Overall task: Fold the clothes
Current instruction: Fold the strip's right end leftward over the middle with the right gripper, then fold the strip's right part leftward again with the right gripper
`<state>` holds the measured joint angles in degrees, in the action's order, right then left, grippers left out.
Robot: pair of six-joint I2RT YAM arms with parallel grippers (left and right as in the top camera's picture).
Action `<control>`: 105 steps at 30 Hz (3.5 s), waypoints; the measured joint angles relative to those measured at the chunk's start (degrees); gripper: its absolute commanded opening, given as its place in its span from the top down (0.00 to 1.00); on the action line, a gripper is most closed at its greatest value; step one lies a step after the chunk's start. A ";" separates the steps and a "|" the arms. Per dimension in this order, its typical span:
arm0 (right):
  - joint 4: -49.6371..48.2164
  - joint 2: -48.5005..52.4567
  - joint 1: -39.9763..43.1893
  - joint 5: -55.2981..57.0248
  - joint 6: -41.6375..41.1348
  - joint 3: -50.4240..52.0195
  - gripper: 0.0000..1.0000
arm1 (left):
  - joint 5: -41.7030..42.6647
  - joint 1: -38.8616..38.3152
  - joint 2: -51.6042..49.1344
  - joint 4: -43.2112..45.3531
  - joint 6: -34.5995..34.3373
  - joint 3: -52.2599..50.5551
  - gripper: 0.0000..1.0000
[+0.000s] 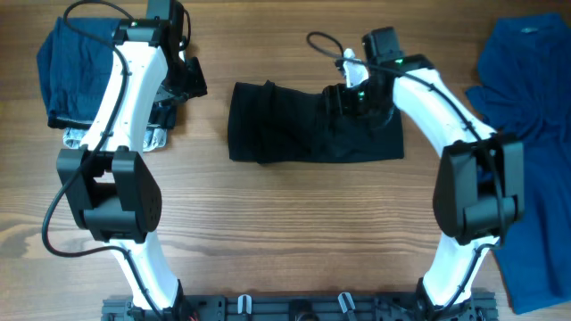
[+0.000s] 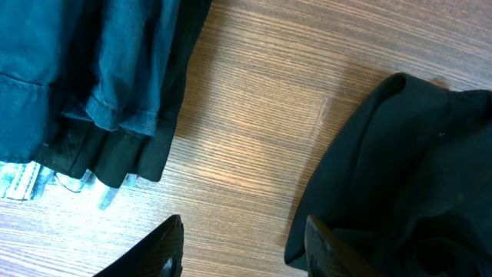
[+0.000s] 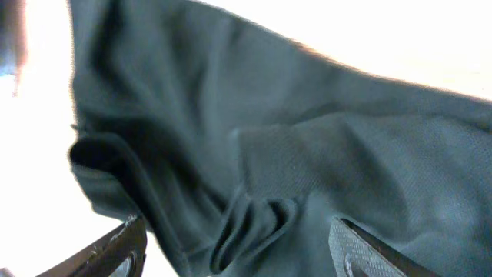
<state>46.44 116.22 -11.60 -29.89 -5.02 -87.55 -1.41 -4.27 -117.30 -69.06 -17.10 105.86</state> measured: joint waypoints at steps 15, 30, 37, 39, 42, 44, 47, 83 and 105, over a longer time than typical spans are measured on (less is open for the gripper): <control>-22.86 -1.07 1.14 -0.46 -12.28 11.28 0.80 | 0.00 0.00 0.00 -0.48 0.00 0.00 0.48; -9.79 -9.11 3.02 -7.63 -12.26 12.22 0.95 | 0.00 0.00 0.00 -0.63 0.00 0.00 0.46; -19.52 -9.09 -1.66 -1.25 -16.68 23.08 0.93 | -0.02 0.00 0.02 -0.94 0.00 0.00 0.46; -21.24 -9.09 -2.62 -0.66 -18.36 24.83 0.93 | 0.00 0.00 0.02 -0.96 0.00 0.00 0.46; -21.46 -9.09 -2.99 -0.46 -19.45 25.27 0.87 | 0.00 0.00 0.04 -1.05 0.00 0.00 0.46; -20.98 -9.09 -2.89 -3.72 -17.75 25.22 0.83 | 0.00 0.00 0.07 -1.22 0.00 0.00 0.46; -12.13 -10.56 -1.86 -9.46 -12.55 21.46 0.69 | -0.02 0.00 0.13 -2.03 0.00 0.00 0.44; -13.20 -2.84 15.87 13.42 3.63 16.87 0.96 | 0.00 0.00 0.20 -2.36 0.00 0.00 0.32; 3.39 -18.43 25.55 11.28 -0.39 1.77 0.96 | -0.02 0.00 0.20 -2.36 0.00 0.00 0.30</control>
<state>49.82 97.80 13.96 -18.61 -5.41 -85.78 -1.43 -4.27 -117.10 -71.42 -17.10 105.86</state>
